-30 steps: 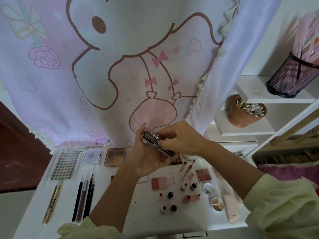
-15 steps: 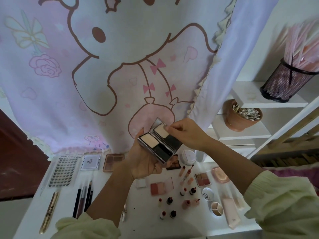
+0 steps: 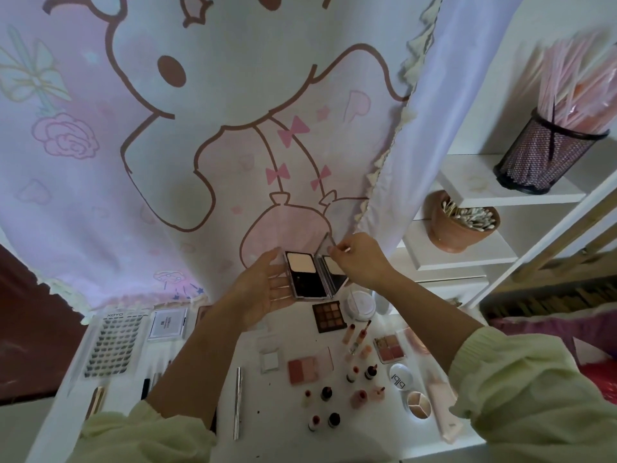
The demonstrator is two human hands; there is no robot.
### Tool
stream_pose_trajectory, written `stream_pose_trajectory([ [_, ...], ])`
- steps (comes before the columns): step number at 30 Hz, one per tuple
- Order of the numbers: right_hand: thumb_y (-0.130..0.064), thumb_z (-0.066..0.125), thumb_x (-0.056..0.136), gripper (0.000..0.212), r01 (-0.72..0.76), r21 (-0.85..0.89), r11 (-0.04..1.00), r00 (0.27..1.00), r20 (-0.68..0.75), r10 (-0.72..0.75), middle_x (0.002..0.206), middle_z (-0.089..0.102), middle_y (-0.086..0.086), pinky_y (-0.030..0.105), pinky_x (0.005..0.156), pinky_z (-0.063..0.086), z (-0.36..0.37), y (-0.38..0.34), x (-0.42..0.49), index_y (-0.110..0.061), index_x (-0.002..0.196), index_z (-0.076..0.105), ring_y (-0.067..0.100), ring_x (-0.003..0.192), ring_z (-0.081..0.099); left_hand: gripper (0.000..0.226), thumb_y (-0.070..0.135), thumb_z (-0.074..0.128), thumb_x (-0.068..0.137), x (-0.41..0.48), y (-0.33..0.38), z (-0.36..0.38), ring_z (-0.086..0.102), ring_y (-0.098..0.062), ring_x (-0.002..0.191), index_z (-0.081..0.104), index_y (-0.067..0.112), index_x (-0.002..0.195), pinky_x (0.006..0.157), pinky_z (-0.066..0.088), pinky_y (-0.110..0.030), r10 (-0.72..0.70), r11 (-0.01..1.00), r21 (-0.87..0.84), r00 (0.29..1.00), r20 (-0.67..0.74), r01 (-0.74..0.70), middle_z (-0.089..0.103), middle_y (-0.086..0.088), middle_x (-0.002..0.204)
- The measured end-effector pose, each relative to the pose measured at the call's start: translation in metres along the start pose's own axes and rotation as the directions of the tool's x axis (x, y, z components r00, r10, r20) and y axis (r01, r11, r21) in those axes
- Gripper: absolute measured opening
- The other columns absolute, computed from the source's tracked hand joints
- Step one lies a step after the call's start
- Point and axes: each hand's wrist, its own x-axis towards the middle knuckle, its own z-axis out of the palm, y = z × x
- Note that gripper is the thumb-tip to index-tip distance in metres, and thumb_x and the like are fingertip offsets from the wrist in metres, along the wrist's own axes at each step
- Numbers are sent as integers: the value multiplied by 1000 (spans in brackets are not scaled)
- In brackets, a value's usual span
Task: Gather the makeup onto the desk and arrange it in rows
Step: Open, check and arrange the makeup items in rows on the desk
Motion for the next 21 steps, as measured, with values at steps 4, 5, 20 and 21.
stream_pose_trajectory([
  [4,-17,52,96,46,-71,-105,992,996,41,76,49,41,3,20,48,39,21,10,10,-9,52,41,14,47,41,33,37,51,96,9,-10,2,63,-24,85,58,7,108,71,52,-33,15,1000,-16,993,-119,-17,65,-11,97],
  [5,-17,52,96,44,-90,-126,988,994,53,97,51,42,3,24,49,38,28,14,12,-10,54,41,14,48,42,28,35,52,96,11,-14,3,62,-23,84,58,9,102,69,51,-32,13,1000,-8,989,-145,-14,64,-10,96],
  [20,-17,47,99,12,-214,-321,923,940,189,284,107,64,16,24,70,39,116,72,39,-8,91,51,28,101,62,23,34,54,95,92,-67,-31,54,-22,86,57,12,89,79,43,-31,-195,962,133,943,-269,237,57,-7,91],
  [21,-16,47,99,15,-223,-324,919,937,188,294,105,64,16,23,70,39,119,75,41,-10,86,46,28,101,63,22,34,54,96,96,-68,-32,52,-21,83,57,12,90,74,42,-29,-197,961,135,943,-270,239,55,-7,88],
])
